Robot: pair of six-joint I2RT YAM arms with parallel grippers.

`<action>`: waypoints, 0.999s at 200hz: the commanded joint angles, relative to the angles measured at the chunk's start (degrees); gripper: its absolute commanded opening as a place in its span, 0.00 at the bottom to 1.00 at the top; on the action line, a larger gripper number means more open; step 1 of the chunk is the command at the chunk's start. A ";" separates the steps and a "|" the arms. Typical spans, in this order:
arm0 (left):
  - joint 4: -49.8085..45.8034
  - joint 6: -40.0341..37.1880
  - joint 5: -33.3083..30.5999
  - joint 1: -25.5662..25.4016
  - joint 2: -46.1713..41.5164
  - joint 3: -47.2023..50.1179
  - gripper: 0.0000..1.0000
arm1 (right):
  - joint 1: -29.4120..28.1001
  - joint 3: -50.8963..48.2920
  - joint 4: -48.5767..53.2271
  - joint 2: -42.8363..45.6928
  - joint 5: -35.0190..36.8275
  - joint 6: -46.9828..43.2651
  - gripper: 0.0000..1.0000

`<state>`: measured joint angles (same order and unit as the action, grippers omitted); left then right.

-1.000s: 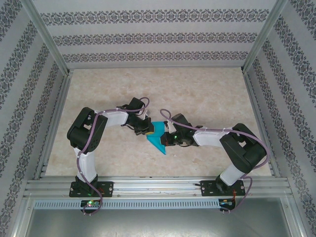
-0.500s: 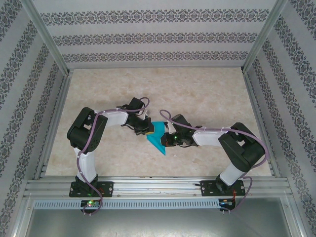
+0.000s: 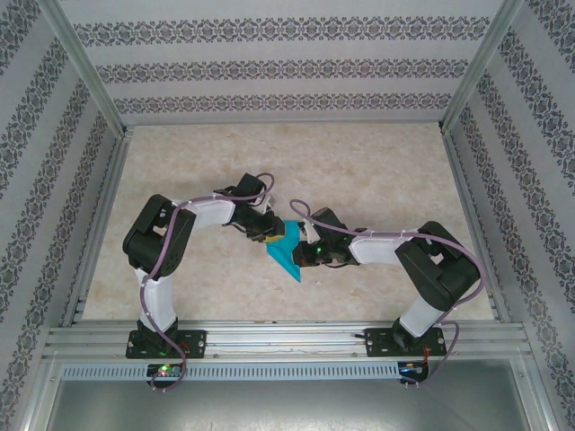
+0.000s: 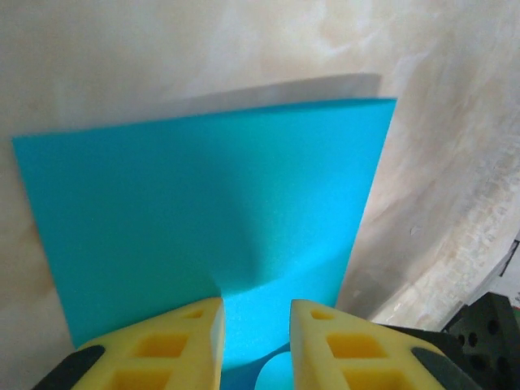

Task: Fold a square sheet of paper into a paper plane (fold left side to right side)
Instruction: Third fold the triangle at the center of the table.

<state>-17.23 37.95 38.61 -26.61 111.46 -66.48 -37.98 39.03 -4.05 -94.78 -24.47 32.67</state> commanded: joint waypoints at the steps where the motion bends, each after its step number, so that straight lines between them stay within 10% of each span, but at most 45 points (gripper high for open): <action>1: -2.99 -1.99 -3.36 0.59 -3.58 -2.43 0.29 | 0.53 -0.08 3.53 -1.63 1.88 -1.19 0.00; 97: 9.86 0.47 1.64 0.66 -19.03 14.40 0.12 | 0.52 -0.27 3.44 -1.72 2.12 -1.29 0.00; 200: 23.17 6.69 3.67 -2.68 -13.05 21.10 0.09 | 0.53 -0.49 3.92 -1.45 2.41 -1.29 0.00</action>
<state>1.72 43.22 41.60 -28.51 96.77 -46.50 -37.98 39.03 -4.05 -94.78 -24.47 32.64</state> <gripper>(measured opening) 0.095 0.046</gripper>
